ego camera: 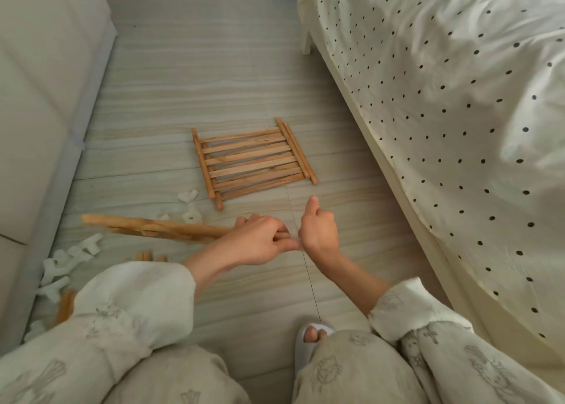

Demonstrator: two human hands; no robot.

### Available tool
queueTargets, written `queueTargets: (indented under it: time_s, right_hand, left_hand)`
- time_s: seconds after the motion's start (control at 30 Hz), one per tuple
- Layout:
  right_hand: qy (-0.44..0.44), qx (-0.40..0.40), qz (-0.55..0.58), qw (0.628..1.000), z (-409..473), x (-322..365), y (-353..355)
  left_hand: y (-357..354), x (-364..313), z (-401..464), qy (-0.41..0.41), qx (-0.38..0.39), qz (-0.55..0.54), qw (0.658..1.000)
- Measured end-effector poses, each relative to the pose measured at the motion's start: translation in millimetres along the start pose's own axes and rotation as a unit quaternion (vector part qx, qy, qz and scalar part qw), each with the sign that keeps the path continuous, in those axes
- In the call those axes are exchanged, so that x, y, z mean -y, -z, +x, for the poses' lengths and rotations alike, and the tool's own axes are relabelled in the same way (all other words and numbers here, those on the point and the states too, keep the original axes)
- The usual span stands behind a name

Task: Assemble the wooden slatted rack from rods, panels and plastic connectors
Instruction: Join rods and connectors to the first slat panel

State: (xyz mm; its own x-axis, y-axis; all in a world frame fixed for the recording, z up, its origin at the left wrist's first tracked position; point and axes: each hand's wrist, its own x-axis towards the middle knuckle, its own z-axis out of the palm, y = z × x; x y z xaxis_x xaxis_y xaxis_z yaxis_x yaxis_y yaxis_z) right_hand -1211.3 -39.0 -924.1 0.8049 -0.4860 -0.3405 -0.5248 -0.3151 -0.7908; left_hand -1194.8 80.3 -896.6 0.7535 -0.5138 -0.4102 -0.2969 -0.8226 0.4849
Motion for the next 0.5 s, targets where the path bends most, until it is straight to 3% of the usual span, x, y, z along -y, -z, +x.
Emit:
queueTargets:
  time_s: [0.13,0.27,0.5]
  right_hand:
    - [-0.113,0.095,0.198,0.969,-9,-14,3]
    - [-0.173,0.114,0.313,0.927,-14,-17,8]
    - [-0.133,0.110,0.303,0.937,-17,-29,2]
  left_hand:
    - [1,-6,-12,0.012,0.070,0.016,0.997]
    - [-7,-19,-24,-0.005,0.093,0.013,0.996]
    - [-25,-25,-29,0.059,0.070,0.067,0.994]
